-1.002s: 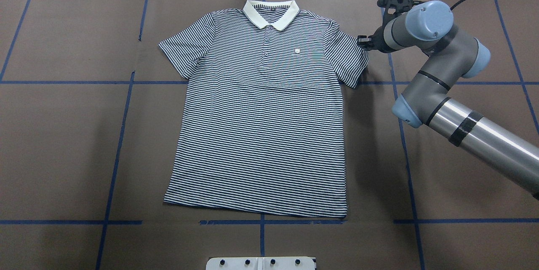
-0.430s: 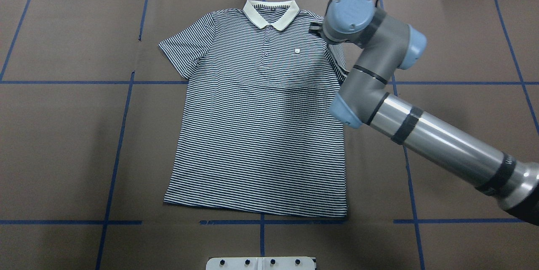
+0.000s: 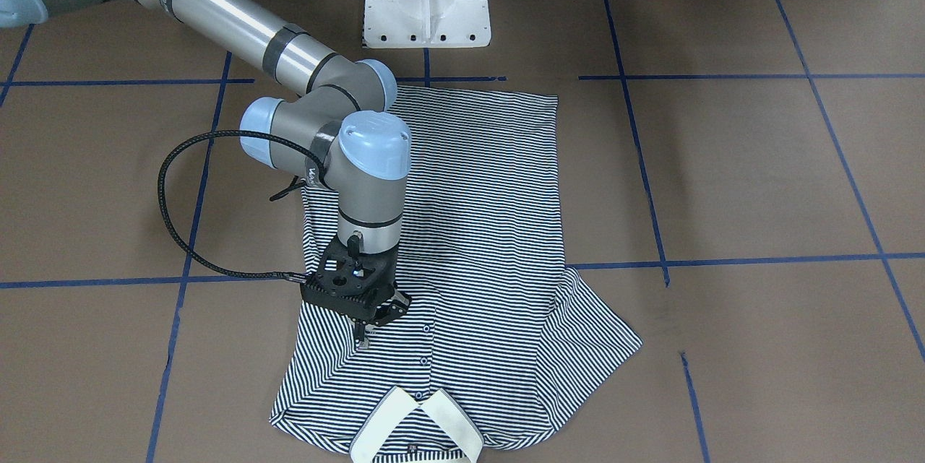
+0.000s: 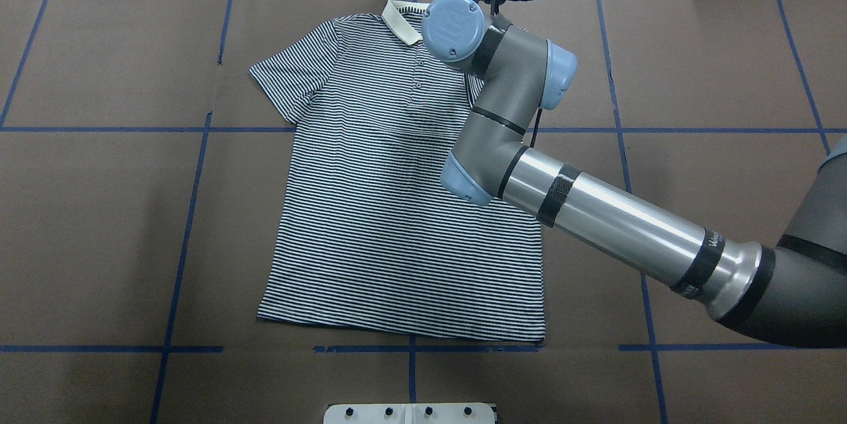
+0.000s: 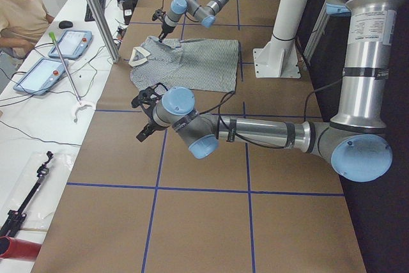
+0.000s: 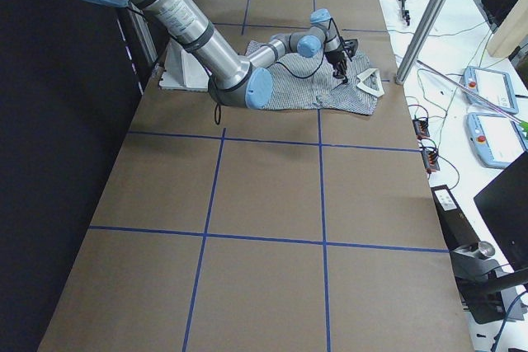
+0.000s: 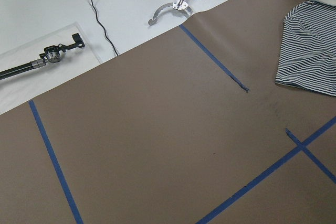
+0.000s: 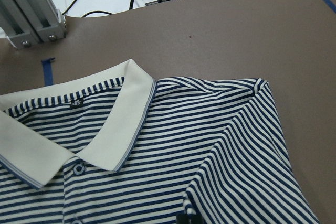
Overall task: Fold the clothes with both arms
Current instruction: 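Fold the sleeve inward over the shirt body with the right gripper, then raise the right arm away while the left gripper approaches its sleeve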
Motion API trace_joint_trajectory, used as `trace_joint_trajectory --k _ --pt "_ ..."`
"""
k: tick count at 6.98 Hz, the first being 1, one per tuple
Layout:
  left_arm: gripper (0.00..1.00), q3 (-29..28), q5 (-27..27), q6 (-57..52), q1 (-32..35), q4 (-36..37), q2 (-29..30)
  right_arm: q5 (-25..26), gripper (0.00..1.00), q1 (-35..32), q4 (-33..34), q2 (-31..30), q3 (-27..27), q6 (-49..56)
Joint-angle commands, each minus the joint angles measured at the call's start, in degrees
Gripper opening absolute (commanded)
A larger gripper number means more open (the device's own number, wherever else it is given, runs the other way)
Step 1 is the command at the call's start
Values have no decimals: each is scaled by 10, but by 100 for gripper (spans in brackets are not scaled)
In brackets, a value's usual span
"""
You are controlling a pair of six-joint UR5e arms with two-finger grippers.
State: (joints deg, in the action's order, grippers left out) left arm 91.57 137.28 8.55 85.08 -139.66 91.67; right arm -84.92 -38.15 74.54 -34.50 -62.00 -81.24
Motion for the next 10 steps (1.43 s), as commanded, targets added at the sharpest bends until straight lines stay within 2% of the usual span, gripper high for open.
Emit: trace_joint_trajectory --k 1,2,3,5,6,7,8,9,10 --pt "100 -1 0 2 0 0 0 13 99 18 -1 4 0 51" --pt "100 -1 0 2 0 1 0 15 100 15 -2 1 -4 74" --pt "100 -2 -1 2 -1 0 1 -10 100 -7 0 -3 -29 132" --pt "100 -6 -18 63 -39 4 26 -164 100 -95 -4 -69 -98 267" --pt "98 -7 -75 140 -73 7 53 -244 100 -156 -4 -129 -151 362" --pt "87 -32 -83 241 -124 8 95 -349 100 -230 -4 -179 -183 455" --pt "83 -57 -146 303 -167 9 134 -432 100 -299 -5 -223 -190 551" --pt "81 -91 -186 344 -199 9 170 -468 100 -344 -5 -261 -191 632" --pt "78 -148 -230 377 -227 2 220 -483 100 -368 -4 -281 -190 669"
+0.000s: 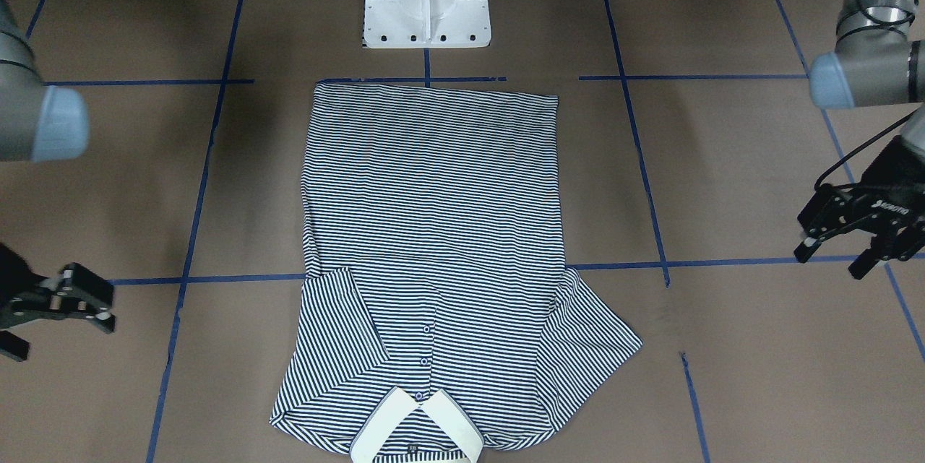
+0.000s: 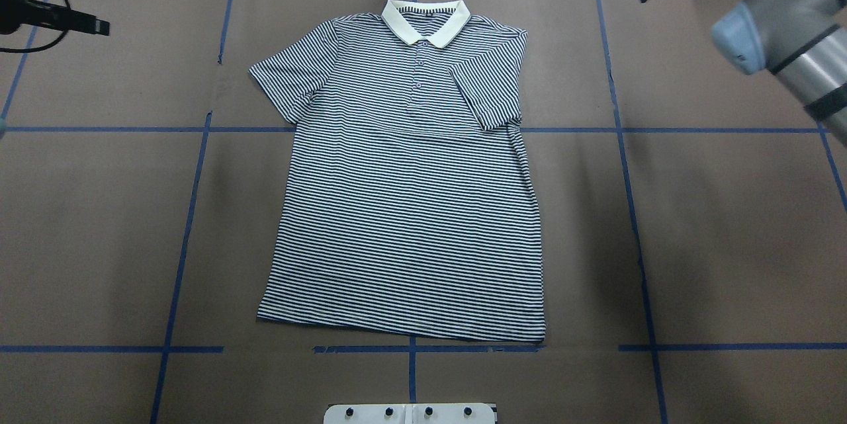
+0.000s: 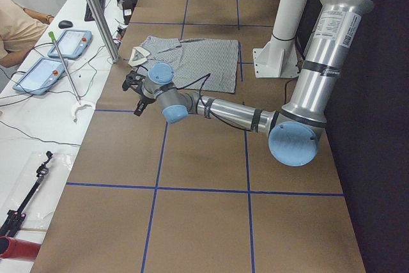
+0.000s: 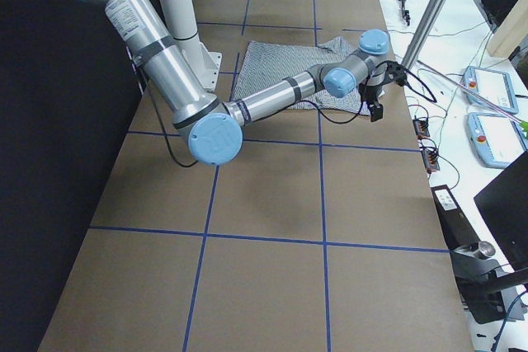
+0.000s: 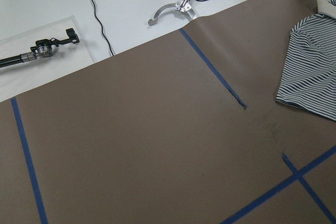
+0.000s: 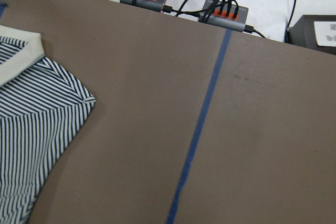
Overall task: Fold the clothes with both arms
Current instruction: 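Raise the right arm away while the left gripper approaches its sleeve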
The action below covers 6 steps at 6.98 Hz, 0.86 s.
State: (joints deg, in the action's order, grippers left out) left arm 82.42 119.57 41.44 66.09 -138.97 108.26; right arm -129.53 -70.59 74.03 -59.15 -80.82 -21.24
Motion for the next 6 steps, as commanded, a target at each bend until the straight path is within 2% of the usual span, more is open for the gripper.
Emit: trace_joint_trajectory --k 1,2,3,4,5,6 --pt "77 -103 -117 69 -78 -7 94 -37 100 -44 0 -37 -3 67" --pt "77 -145 -163 85 -103 -6 127 -36 100 -44 0 -37 -3 66" --pt "77 -180 -167 96 -114 -8 157 -36 100 -44 0 -37 -3 66" --pt "75 -205 -169 134 -142 -37 163 -35 100 -44 0 -38 -3 65" --pt "69 -222 -199 155 -156 -48 175 -35 100 -44 0 -37 -2 64" --pt "68 -232 -215 166 -168 -48 187 -35 100 -44 0 -37 -2 64"
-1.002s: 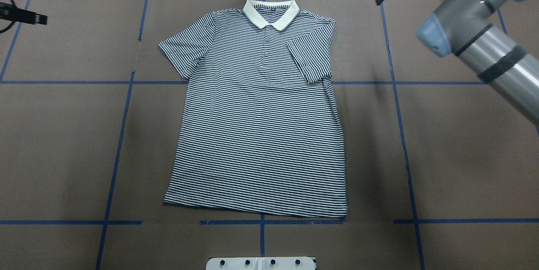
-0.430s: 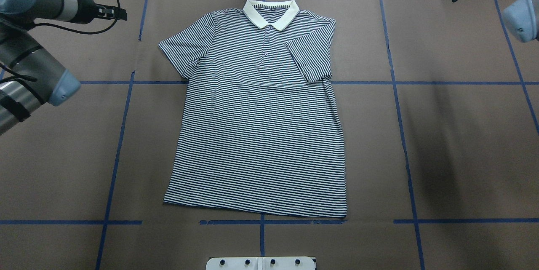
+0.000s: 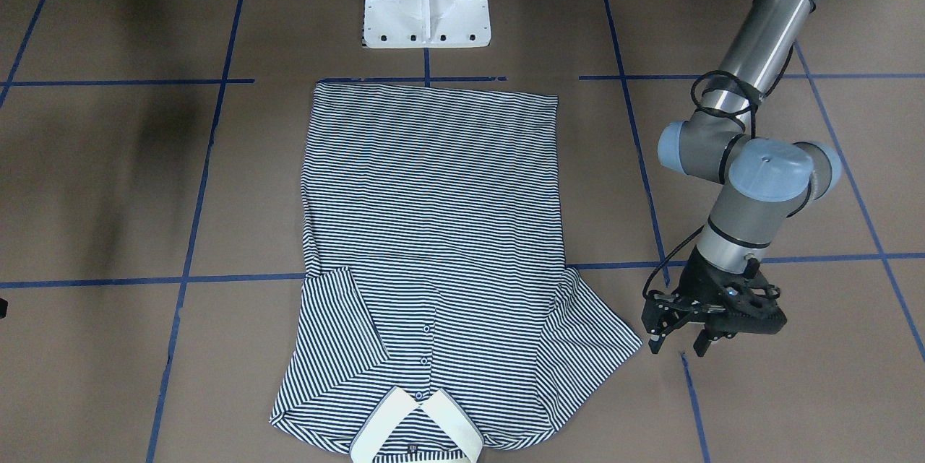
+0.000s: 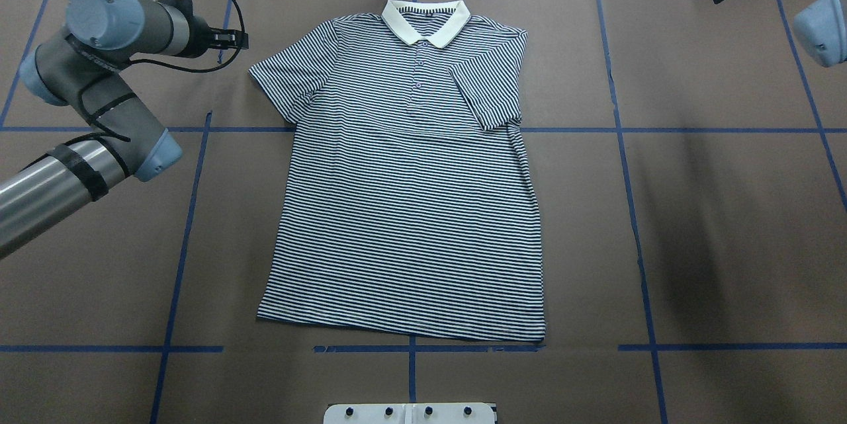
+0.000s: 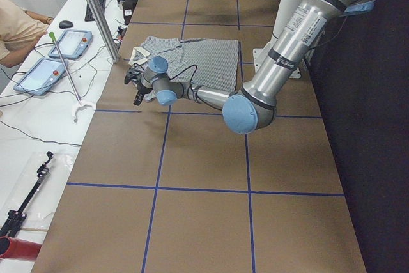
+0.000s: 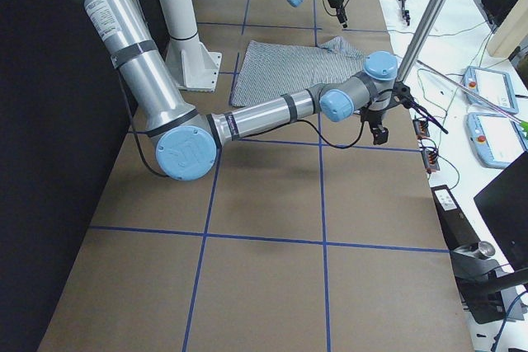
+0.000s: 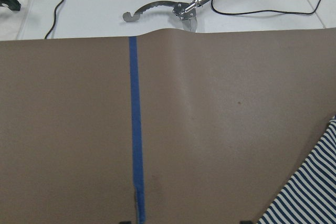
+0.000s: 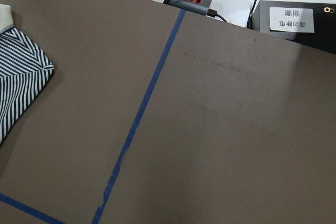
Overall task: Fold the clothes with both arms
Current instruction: 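Raise the right arm away while the left gripper approaches its sleeve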
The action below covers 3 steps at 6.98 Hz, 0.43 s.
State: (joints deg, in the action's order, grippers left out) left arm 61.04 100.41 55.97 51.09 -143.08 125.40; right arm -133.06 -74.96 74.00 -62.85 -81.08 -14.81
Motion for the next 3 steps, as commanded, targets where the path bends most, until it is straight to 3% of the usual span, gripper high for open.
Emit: trace_joint_trajectory --k 1,3 --pt "68 -19 -23 25 -22 -7 17 2 100 0 0 0 1 0" --pt "61 -24 -25 39 -27 -6 17 2 100 0 0 -1 2 0"
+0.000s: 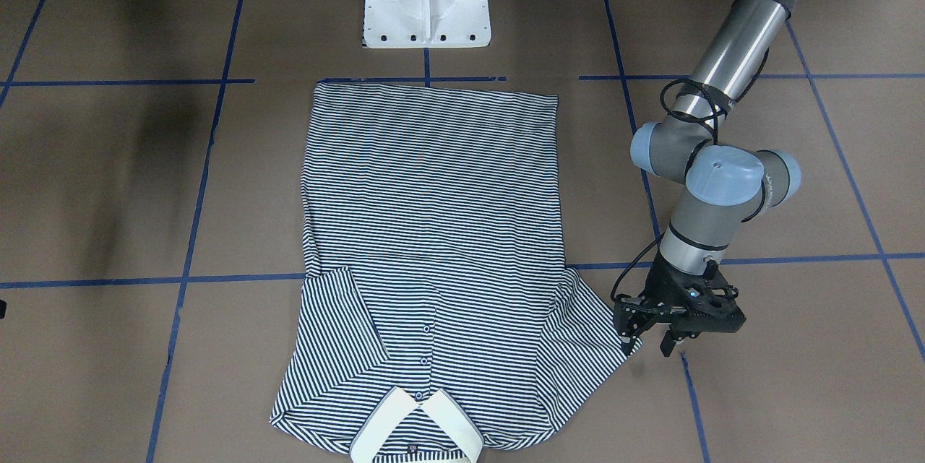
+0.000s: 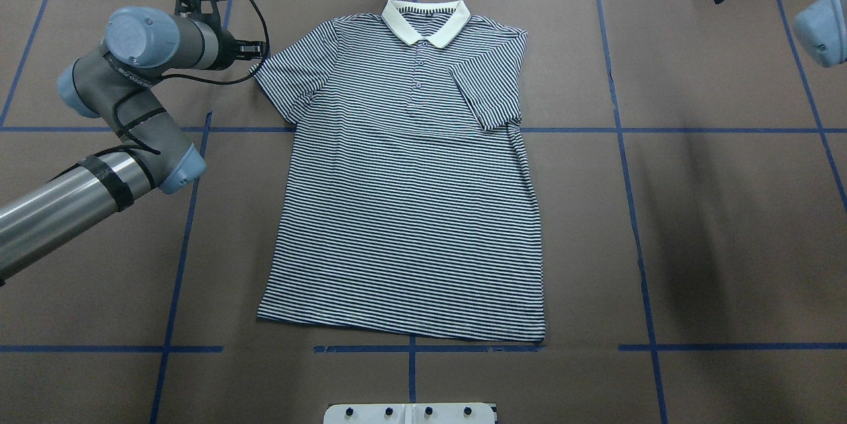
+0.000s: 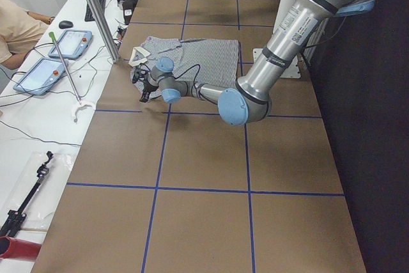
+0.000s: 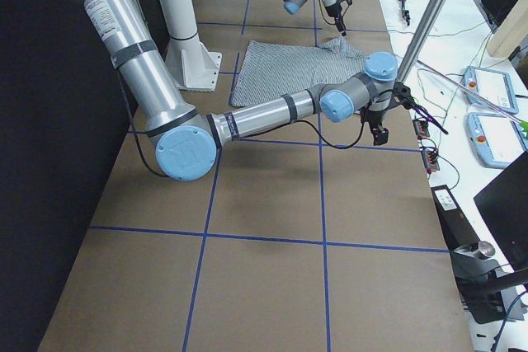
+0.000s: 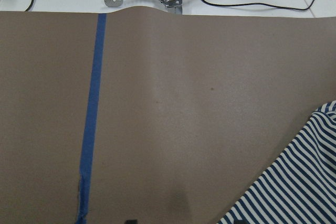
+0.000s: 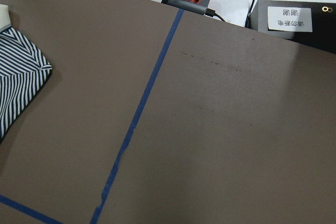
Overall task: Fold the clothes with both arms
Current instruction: 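Raise the right arm away while the left gripper approaches its sleeve, then fold the sleeve nearest the left gripper inward over the shirt body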
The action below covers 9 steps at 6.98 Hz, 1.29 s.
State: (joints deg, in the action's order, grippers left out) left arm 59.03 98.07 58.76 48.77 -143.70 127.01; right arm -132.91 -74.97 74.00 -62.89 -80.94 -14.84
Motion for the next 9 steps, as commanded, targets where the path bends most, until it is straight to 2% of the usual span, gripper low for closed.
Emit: trace_joint_trajectory --k 1,5,6,8,9 --pt "59 -7 -2 13 -3 0 2 0 100 0 0 0 1 0" --pt "55 -9 -2 24 -12 0 1 0 100 0 0 -1 2 1" --pt "48 -9 -2 25 -13 0 2 0 100 0 0 0 2 1" --pt "12 -8 -10 36 -18 -2 1 0 100 0 0 -1 2 1" --pt "12 -8 -18 36 -21 -1 1 0 100 0 0 -1 2 0"
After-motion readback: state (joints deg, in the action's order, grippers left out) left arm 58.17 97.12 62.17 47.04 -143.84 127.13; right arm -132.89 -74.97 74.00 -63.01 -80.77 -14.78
